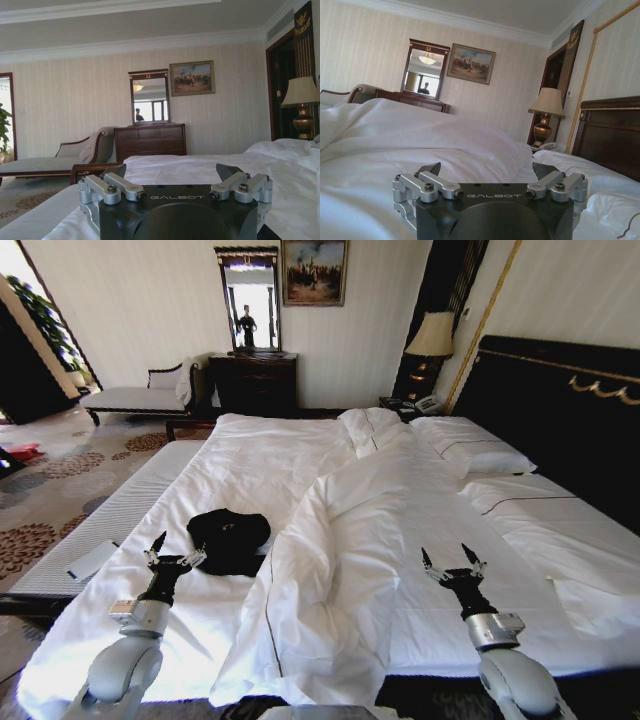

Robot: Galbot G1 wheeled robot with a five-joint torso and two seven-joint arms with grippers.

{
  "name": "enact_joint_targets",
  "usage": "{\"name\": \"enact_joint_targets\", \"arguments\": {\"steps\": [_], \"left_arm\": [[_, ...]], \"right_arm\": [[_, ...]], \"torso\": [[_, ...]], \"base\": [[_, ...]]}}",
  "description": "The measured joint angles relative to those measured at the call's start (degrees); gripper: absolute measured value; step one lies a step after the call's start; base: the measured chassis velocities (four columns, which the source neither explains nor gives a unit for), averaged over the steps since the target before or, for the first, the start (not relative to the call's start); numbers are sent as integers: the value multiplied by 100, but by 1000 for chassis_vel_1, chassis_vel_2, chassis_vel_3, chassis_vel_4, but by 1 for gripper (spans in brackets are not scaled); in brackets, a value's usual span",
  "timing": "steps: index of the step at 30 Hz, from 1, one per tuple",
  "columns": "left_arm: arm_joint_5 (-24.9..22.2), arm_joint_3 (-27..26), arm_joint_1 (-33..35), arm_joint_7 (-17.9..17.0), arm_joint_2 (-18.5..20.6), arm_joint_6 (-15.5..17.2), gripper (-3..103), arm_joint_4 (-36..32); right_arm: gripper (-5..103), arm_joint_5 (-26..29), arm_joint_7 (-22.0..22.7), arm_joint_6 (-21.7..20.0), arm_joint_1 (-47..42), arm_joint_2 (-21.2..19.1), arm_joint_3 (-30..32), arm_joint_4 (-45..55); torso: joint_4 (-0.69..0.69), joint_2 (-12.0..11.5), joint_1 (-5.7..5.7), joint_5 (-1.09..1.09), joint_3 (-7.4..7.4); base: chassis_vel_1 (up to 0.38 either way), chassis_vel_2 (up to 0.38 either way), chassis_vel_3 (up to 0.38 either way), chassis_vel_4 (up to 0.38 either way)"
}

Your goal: Fold the clothes on the bed.

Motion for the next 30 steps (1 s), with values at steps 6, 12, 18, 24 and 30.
{"name": "enact_joint_targets", "arguments": {"steps": [6, 12, 18, 24, 30], "left_arm": [[0, 7, -7, -6, -2, 0, 100, 5], [0, 14, -5, -10, -15, 0, 100, 6], [-16, -13, -3, -19, -7, 4, 100, -16], [-8, -12, 21, -18, -21, 7, 100, -39], [5, -62, 134, -8, -46, -15, 100, -63]], "right_arm": [[99, -3, 6, 0, 2, -4, -3, 0], [99, 27, 20, -1, -24, -11, -12, 6], [98, 4, 46, -6, -23, 28, -41, 27], [100, 23, 158, -113, -215, 150, 0, 435], [100, 33, 246, -547, -1234, 584, 15, 1966]], "torso": [[4, 0, 0, -2, 0], [1, 0, 0, -3, 0], [5, 1, -1, 2, -1], [0, -1, 3, 2, 1], [1, -1, 5, -3, 1]], "base": [[234, 191, -208, -195], [149, 204, -167, -189], [-13, 117, 33, -93], [-157, 53, 121, -82], [-40, 37, 59, -24]]}}
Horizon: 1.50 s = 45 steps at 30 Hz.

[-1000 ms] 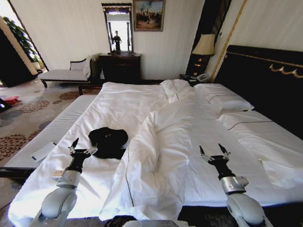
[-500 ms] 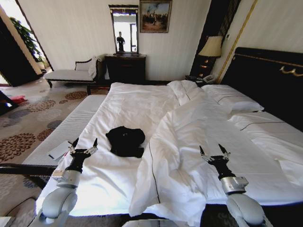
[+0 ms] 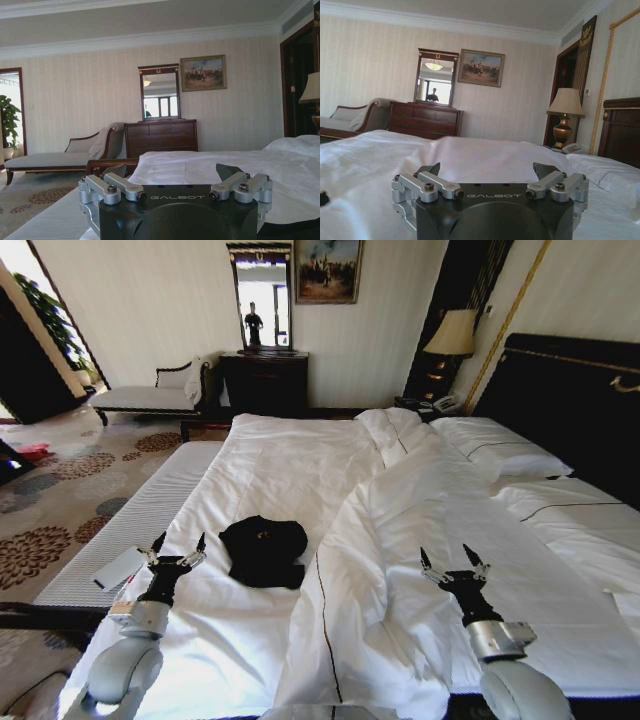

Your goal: Fold the clothes on the bed.

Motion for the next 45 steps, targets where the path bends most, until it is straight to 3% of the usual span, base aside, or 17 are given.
{"name": "enact_joint_targets", "arguments": {"steps": [6, 8, 11, 12, 15, 16, 18, 21, 27, 34, 45], "left_arm": [[-23, -107, 138, 33, -2, -59, 100, -64], [-46, -168, 221, 49, -14, -96, 100, -100], [-63, -191, 247, 57, -21, -121, 100, -100], [-70, -199, 250, 60, -28, -133, 100, -93], [-80, -202, 264, 64, -57, -140, 100, -84], [-80, -202, 264, 64, -57, -140, 100, -84], [-73, -202, 271, 67, -64, -141, 100, -66], [-52, -198, 230, 66, -37, -141, 100, 27], [-97, -223, 191, 39, -15, -108, 100, 28], [-44, -208, 250, 30, -42, -100, 100, -7], [0, -160, 224, 18, -48, -89, 100, -28]], "right_arm": [[100, -129, 88, -407, -702, 183, -268, 501], [100, -257, 169, -747, -1128, 134, -481, 517], [100, -254, 236, -987, -1291, -99, -527, 516], [100, -165, 278, -1120, -1289, -343, -494, 512], [100, 542, 418, -1455, -1104, -1029, -292, 496], [100, 542, 418, -1455, -1104, -1029, -292, 496], [100, 998, 488, -1528, -929, -1399, -166, 487], [100, 1368, 407, -1489, -732, -1757, -94, 479], [100, 1723, 125, -1358, -429, -1950, -186, 470], [100, 1247, 18, -962, -385, -1905, -227, 460], [100, 1067, 90, -861, -397, -1804, -257, 454]], "torso": [[1, 4, -10, 0, -4], [0, 3, -10, 1, -3], [-1, 3, -8, 0, -2], [0, 2, -6, 2, -2], [3, 1, -3, 4, 0], [3, 1, -3, 4, 0], [3, 1, -3, 5, 0], [2, 1, -4, 2, 0], [3, 1, -4, 2, -1], [1, 1, -4, 2, -1], [1, 1, -4, 3, -1]], "base": [[19, 0, -6, 4], [0, 0, 0, 0], [0, 0, 0, 0], [0, 0, 0, 0], [0, 0, 0, 0], [0, 0, 0, 0], [0, 0, 0, 0], [0, 0, 0, 0], [0, 0, 0, 0], [0, 0, 0, 0], [0, 0, 0, 0]]}}
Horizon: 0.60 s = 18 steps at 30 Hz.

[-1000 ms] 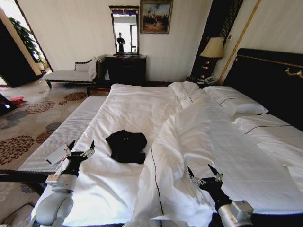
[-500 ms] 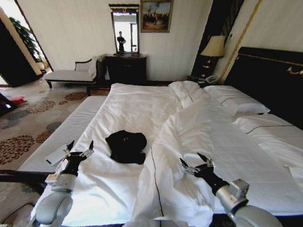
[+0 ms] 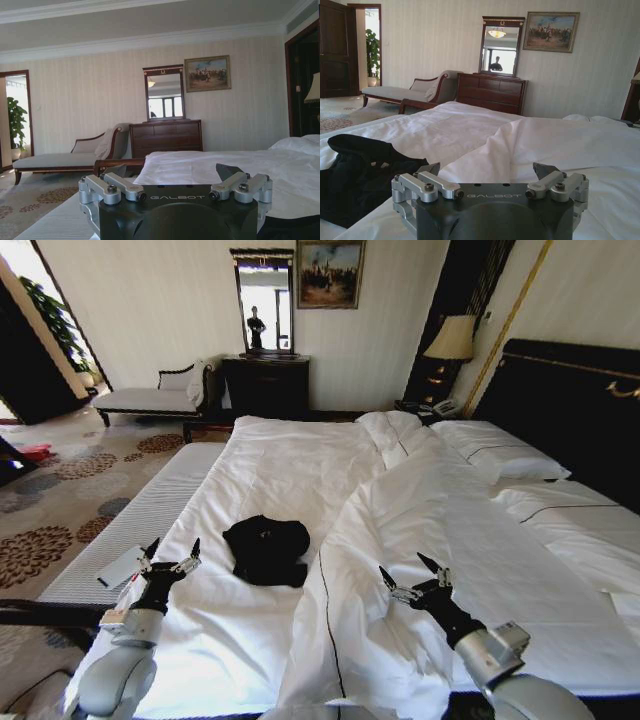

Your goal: Fold the clothes on the bed.

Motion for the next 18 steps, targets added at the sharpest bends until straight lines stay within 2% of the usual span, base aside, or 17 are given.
{"name": "enact_joint_targets", "arguments": {"steps": [7, 18], "left_arm": [[-5, -8, 16, 5, -3, -7, 100, 4], [-5, 29, -26, 9, -19, -18, 100, 69]], "right_arm": [[100, -35, 6, 0, -48, 38, -5, -3], [100, -104, 104, 8, -73, 87, -52, -4]], "torso": [[0, 0, 0, 0, 0], [0, 0, -1, -3, 0]], "base": [[83, 89, -81, -109], [220, 208, -210, -207]]}}
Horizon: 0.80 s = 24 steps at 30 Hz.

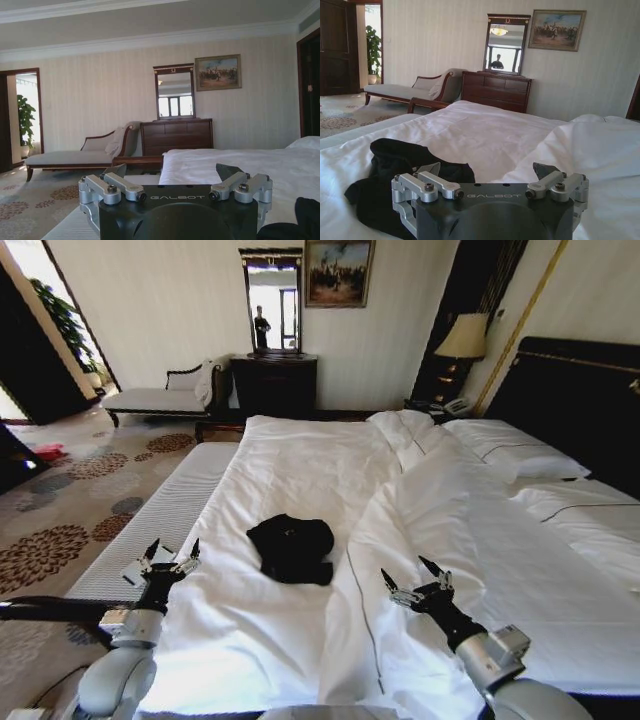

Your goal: Fold the clothes on the bed.

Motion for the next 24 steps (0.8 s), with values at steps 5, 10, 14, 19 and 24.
{"name": "enact_joint_targets", "arguments": {"steps": [5, 10, 14, 19, 24], "left_arm": [[3, 3, -2, -7, 4, 0, 100, -1], [39, 27, 10, -6, 0, 0, 100, -20], [47, 29, 25, -1, -22, 0, 100, -25], [55, 34, 37, -1, -27, 0, 100, -24], [50, 27, 29, -3, 1, 0, 100, -47]], "right_arm": [[100, 185, 66, -180, 45, -19, -57, 1], [100, 491, 359, -781, 76, -130, -113, -4], [100, 291, 600, -1025, 92, -182, -71, -5], [100, 262, 695, -1166, 110, -181, -120, -4], [100, 204, 742, -1283, 66, -156, -303, -4]], "torso": [[0, 1, -1, -2, -1], [0, 0, 0, 9, 0], [-1, -1, 2, 5, 1], [1, 0, 1, -2, 0], [-2, 0, -1, 1, -1]], "base": [[108, 72, -74, -68], [-12, -29, 12, 9], [-38, -29, 24, 12], [0, 0, 0, 0], [0, 0, 0, 0]]}}
